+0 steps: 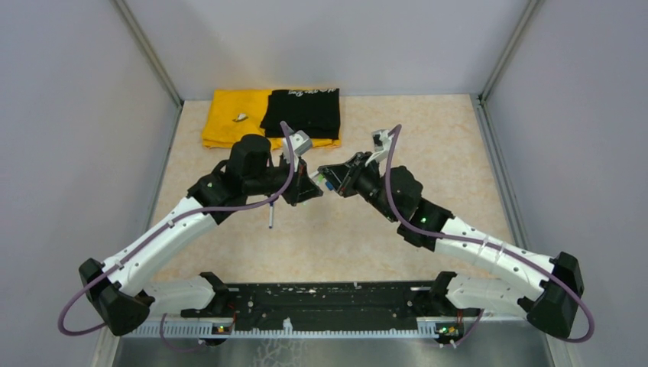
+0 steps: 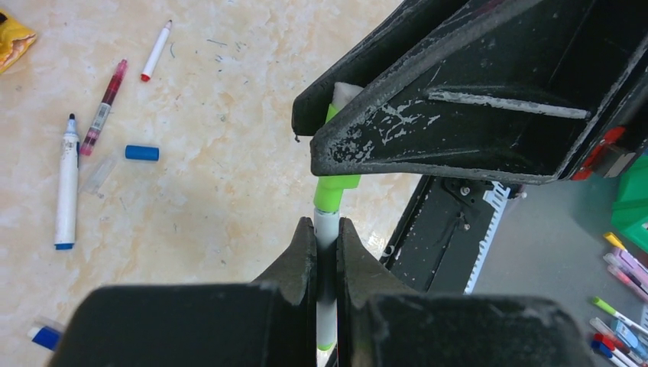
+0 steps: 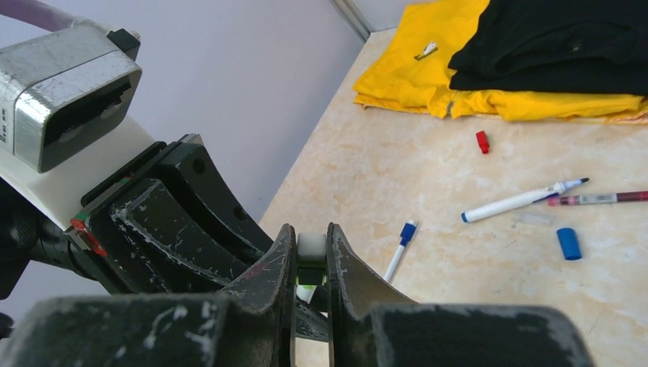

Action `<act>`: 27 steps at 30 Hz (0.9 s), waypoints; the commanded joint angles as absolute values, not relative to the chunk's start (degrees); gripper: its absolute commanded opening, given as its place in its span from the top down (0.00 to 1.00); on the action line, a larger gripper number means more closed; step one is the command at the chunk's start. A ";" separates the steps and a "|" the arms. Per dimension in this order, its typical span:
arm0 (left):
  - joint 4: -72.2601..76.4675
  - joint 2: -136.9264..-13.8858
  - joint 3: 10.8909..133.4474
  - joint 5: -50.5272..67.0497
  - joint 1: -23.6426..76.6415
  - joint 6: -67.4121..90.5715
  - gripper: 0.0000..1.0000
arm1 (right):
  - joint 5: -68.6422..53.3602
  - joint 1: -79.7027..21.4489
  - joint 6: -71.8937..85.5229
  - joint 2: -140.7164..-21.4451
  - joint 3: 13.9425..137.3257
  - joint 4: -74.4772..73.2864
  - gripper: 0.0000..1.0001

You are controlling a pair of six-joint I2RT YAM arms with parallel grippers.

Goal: Insert the pens into the pen caps
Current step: Insert the pen cap onto the pen.

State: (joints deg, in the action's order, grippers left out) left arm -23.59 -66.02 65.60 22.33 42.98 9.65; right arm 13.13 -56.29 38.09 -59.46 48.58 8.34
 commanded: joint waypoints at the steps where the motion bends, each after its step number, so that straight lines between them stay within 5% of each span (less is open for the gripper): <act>1: 27.13 -65.28 73.07 20.42 43.02 10.54 1.00 | -16.85 -57.96 45.03 -64.43 39.99 -9.07 1.00; 18: 28.92 -66.60 72.47 19.37 42.98 10.66 1.00 | -26.55 -53.27 50.01 -64.97 38.94 -5.37 1.00; 27: 32.73 -66.50 70.88 14.72 43.02 11.96 1.00 | -18.20 -53.12 46.45 -63.20 45.07 -2.78 1.00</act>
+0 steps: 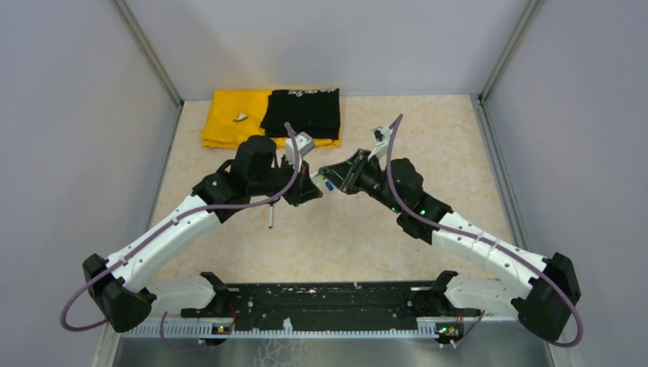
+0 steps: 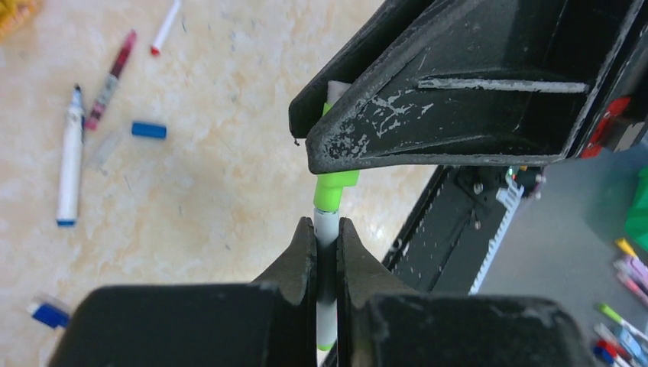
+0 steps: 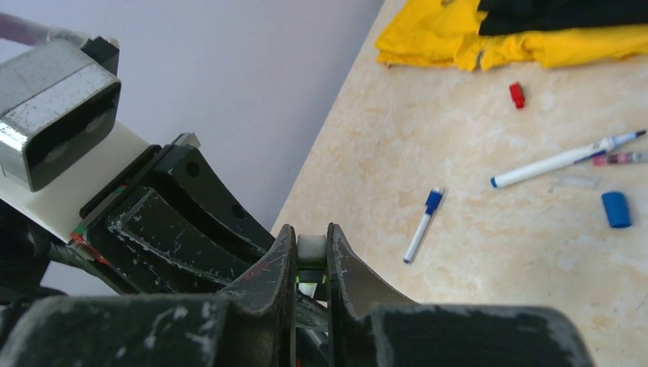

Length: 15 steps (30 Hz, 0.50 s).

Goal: Insert the pens into the pen caps
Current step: Insert the pen cap onto the pen.

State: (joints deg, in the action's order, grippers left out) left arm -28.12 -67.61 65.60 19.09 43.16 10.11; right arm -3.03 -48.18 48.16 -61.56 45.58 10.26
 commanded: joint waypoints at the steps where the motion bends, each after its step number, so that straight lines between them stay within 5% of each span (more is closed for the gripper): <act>1: 33.00 -66.64 70.96 14.80 43.03 12.03 1.00 | -16.74 -53.69 45.18 -62.70 45.72 -2.14 1.00; 15: 31.24 -67.42 71.88 20.40 42.98 11.25 1.00 | -2.26 -59.85 37.15 -61.92 52.13 -10.05 1.00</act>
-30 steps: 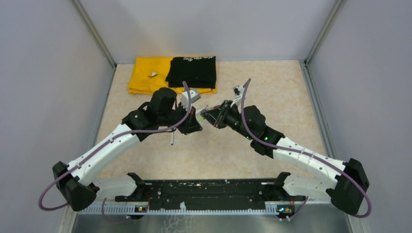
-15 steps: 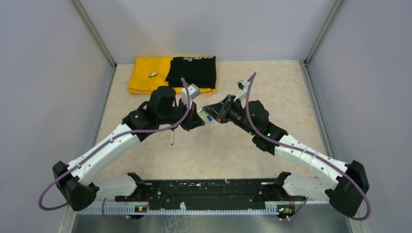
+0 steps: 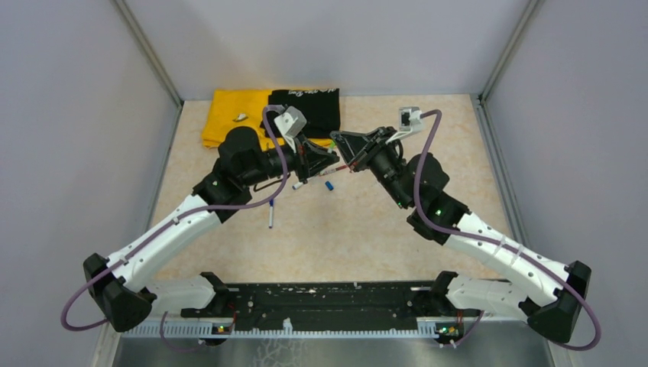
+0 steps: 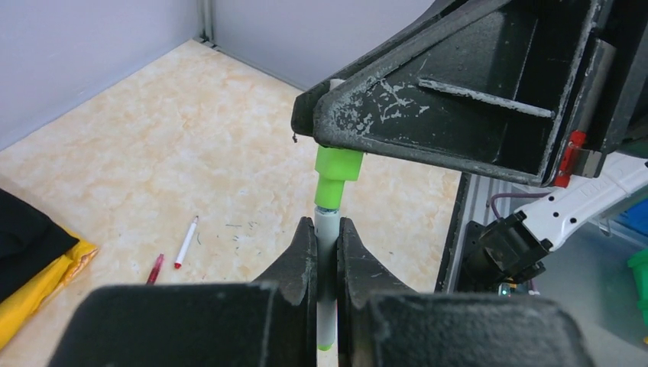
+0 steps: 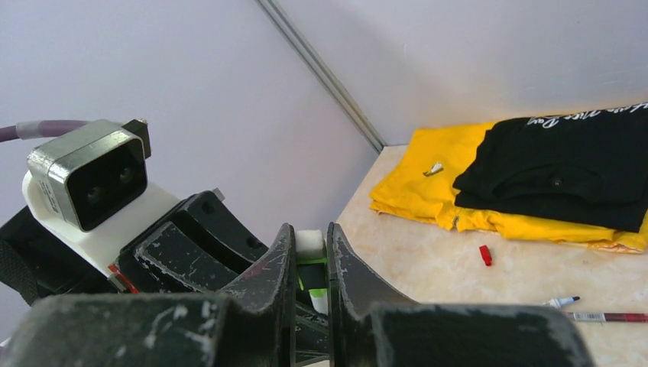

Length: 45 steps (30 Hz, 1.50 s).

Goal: Insert the pens into the pen caps
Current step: Insert the pen cap onto the pen.

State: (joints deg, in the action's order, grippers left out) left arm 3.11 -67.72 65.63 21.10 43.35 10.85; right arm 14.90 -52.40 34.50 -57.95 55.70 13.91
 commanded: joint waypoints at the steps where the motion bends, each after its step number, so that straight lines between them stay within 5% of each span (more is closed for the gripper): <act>1: 30.15 -67.34 72.12 21.60 42.98 10.73 1.00 | -0.85 -59.85 36.16 -61.64 53.71 -11.56 1.00; 14: 20.90 -65.61 71.37 30.41 42.98 9.71 1.00 | 9.05 -59.80 22.49 -61.75 71.22 -25.95 0.84; 27: 16.90 -64.50 69.58 31.58 42.98 8.88 1.00 | 11.44 -59.77 17.59 -60.84 79.27 -27.58 0.58; 45: 21.58 -60.84 65.19 25.51 42.98 15.17 1.00 | 6.31 -59.82 13.54 -47.48 61.91 -9.58 0.56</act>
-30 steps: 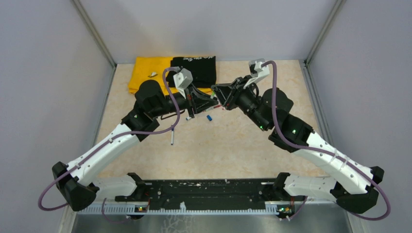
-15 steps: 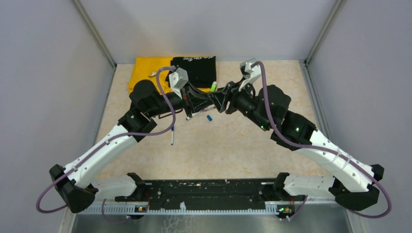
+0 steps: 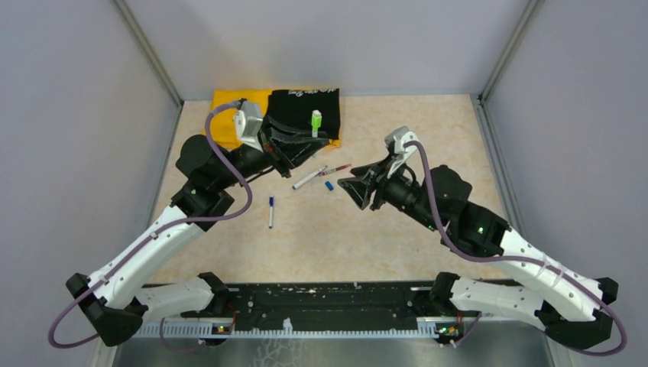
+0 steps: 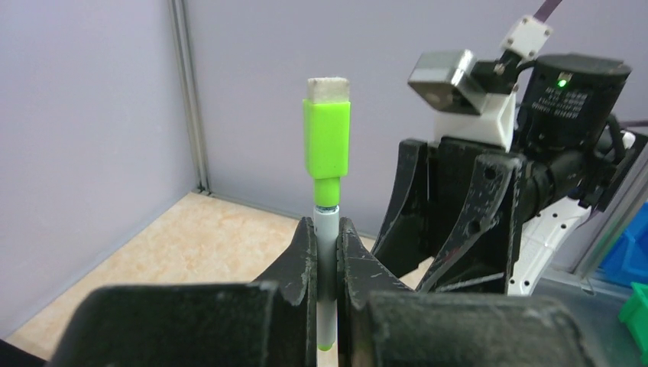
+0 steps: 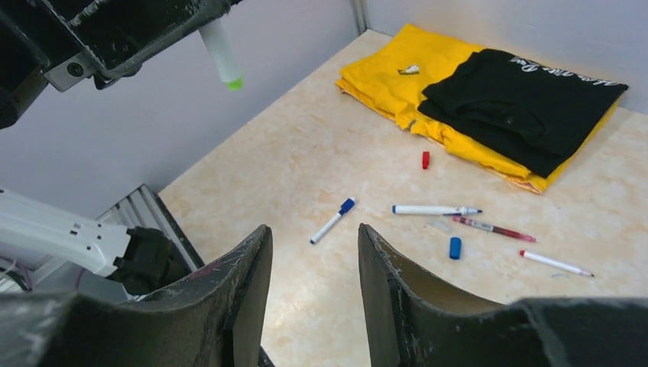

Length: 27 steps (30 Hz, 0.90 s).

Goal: Insert the pens into the pen caps
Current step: Insert the pen cap onto the pen, then adjust the pen.

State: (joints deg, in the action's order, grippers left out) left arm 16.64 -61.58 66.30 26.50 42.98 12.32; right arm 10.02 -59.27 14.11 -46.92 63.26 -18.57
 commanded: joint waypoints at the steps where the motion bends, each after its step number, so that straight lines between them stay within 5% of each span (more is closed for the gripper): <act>1: 21.99 -60.90 65.09 25.99 42.98 15.57 1.00 | 5.46 -59.77 13.68 -47.91 61.42 -7.28 0.56; 10: 25.09 -61.43 63.61 28.67 42.98 19.66 0.99 | 2.17 -59.84 12.55 -52.16 60.65 10.11 0.56; 19: 28.43 -61.62 62.41 30.73 42.98 23.35 0.99 | 0.75 -59.77 11.61 -55.99 62.78 10.70 0.61; 27: 28.96 -61.60 61.52 31.43 42.98 24.41 0.97 | 0.29 -59.83 11.53 -56.38 62.85 12.59 0.98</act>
